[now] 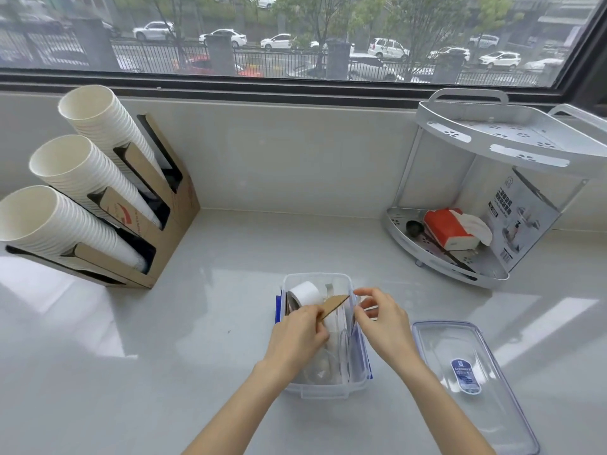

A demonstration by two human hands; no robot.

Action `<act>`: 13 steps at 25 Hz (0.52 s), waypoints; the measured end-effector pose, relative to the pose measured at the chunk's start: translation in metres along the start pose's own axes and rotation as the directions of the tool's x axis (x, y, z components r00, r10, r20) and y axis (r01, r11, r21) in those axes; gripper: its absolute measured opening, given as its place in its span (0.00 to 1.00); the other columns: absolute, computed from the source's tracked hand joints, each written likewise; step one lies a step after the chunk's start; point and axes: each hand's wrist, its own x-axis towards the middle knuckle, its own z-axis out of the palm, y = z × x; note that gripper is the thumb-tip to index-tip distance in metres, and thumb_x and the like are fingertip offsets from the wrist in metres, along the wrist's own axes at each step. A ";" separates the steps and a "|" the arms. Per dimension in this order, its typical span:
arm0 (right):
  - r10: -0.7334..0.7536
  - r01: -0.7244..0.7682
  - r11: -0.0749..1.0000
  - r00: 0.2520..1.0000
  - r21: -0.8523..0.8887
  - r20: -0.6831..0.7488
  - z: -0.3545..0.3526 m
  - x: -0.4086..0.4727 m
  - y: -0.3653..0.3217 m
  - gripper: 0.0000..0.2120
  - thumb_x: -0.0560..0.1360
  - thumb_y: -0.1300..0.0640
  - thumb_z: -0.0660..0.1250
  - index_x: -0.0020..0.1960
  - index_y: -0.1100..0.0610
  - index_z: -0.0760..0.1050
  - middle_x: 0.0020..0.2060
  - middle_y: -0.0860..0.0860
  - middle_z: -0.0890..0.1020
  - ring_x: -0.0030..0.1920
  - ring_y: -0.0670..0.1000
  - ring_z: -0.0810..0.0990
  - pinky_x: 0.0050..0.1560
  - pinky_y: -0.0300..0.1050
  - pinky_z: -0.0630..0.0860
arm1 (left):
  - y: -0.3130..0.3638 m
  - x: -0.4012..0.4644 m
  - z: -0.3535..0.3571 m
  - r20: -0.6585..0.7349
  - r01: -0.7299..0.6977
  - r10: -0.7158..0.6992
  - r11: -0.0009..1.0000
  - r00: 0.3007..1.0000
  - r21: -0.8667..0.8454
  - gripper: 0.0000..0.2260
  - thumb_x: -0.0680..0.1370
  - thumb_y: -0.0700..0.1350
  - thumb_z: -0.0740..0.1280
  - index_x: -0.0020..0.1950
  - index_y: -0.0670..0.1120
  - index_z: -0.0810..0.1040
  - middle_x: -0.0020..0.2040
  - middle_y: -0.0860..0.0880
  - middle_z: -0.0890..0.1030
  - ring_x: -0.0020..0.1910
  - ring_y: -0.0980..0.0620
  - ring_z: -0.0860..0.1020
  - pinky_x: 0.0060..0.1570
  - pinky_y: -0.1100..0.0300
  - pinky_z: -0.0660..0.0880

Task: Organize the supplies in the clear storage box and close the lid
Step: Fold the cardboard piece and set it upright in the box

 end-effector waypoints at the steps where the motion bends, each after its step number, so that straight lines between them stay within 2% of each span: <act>1: -0.020 0.020 1.000 1.000 0.000 -0.012 0.000 0.001 -0.002 0.11 0.75 0.61 0.62 0.56 0.53 0.75 0.47 0.52 0.77 0.39 0.45 0.75 0.34 0.24 0.67 | -0.001 0.001 -0.003 -0.041 0.011 -0.011 1.000 0.999 -0.012 0.11 0.74 0.41 0.56 0.53 0.45 0.74 0.50 0.45 0.81 0.48 0.43 0.77 0.40 0.56 0.70; 3: -0.072 0.073 0.997 0.997 0.013 -0.037 0.000 0.002 -0.007 0.10 0.75 0.62 0.62 0.55 0.54 0.76 0.46 0.51 0.76 0.39 0.42 0.75 0.33 0.23 0.69 | -0.006 0.002 -0.010 -0.105 0.018 -0.025 0.998 0.994 -0.068 0.11 0.75 0.40 0.56 0.52 0.44 0.74 0.47 0.42 0.82 0.44 0.41 0.77 0.38 0.55 0.70; 5: -0.111 0.112 0.993 0.993 0.038 -0.048 0.002 0.004 -0.014 0.09 0.75 0.63 0.62 0.53 0.55 0.76 0.44 0.50 0.76 0.39 0.39 0.74 0.35 0.18 0.68 | -0.014 0.001 -0.018 -0.169 0.024 -0.060 0.978 0.984 -0.207 0.10 0.76 0.40 0.56 0.52 0.43 0.75 0.43 0.42 0.82 0.41 0.41 0.77 0.38 0.54 0.72; 7: -0.127 0.127 0.991 0.992 0.038 -0.011 0.009 0.006 -0.020 0.09 0.75 0.63 0.62 0.53 0.56 0.77 0.44 0.50 0.78 0.39 0.39 0.75 0.37 0.19 0.69 | -0.025 -0.002 -0.027 -0.235 0.040 -0.119 0.948 0.965 -0.316 0.10 0.75 0.39 0.58 0.51 0.43 0.77 0.38 0.47 0.80 0.35 0.46 0.76 0.33 0.61 0.69; 10: -0.115 0.118 0.993 0.981 -0.007 0.158 0.029 0.005 -0.029 0.10 0.76 0.59 0.61 0.54 0.57 0.78 0.48 0.52 0.83 0.43 0.46 0.78 0.44 0.30 0.72 | -0.041 -0.005 -0.037 -0.285 0.086 -0.217 0.907 0.934 -0.411 0.09 0.76 0.39 0.58 0.48 0.44 0.77 0.33 0.53 0.77 0.30 0.57 0.73 0.28 0.73 0.67; 11: -0.106 0.117 0.992 0.971 -0.039 0.214 0.037 0.003 -0.031 0.11 0.76 0.58 0.60 0.55 0.57 0.78 0.49 0.53 0.83 0.45 0.48 0.79 0.47 0.36 0.74 | -0.046 -0.006 -0.039 -0.288 0.105 -0.247 0.897 0.925 -0.429 0.08 0.76 0.39 0.58 0.46 0.45 0.77 0.33 0.54 0.76 0.30 0.57 0.73 0.28 0.73 0.67; 13: -0.075 0.116 0.986 0.953 -0.123 0.292 0.053 0.000 -0.034 0.12 0.76 0.56 0.59 0.54 0.58 0.79 0.49 0.53 0.84 0.48 0.52 0.80 0.50 0.45 0.76 | -0.054 -0.009 -0.040 -0.281 0.153 -0.303 0.879 0.911 -0.452 0.08 0.76 0.40 0.58 0.44 0.44 0.77 0.34 0.50 0.78 0.31 0.52 0.72 0.28 0.68 0.66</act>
